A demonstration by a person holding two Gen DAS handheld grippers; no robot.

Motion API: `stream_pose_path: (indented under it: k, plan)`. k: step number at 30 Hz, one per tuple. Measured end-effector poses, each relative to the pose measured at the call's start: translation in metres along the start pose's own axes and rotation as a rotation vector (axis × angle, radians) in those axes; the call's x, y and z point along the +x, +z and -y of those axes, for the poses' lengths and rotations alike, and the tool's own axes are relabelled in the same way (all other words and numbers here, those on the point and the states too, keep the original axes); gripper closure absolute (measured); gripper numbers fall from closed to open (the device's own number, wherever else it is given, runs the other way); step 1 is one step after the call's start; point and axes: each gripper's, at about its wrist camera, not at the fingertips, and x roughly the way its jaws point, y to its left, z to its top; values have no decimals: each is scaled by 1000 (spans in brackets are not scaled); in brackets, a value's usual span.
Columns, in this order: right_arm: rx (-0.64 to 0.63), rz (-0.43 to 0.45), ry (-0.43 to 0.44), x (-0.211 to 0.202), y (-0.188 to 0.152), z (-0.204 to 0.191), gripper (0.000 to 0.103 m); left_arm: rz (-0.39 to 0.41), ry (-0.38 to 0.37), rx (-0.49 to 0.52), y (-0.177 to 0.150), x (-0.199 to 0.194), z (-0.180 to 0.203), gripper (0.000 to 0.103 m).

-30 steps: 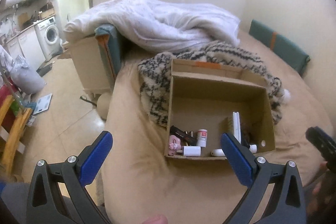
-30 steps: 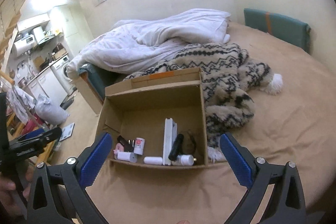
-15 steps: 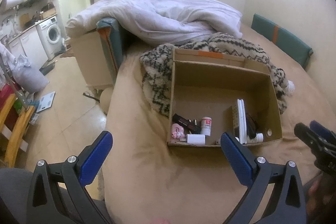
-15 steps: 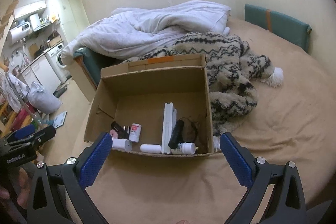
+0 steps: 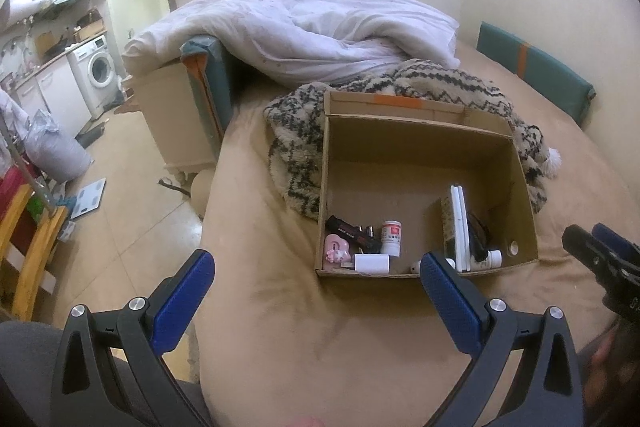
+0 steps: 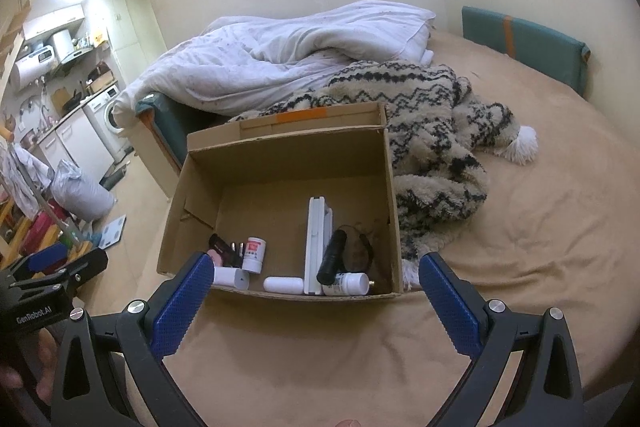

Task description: Organize rigid objects

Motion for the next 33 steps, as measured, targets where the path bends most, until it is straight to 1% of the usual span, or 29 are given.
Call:
stream_pose_path:
  k: [33]
  plan:
    - [2, -6, -3, -2, 0, 1, 0, -6, -4, -5, -2, 1, 1, 1]
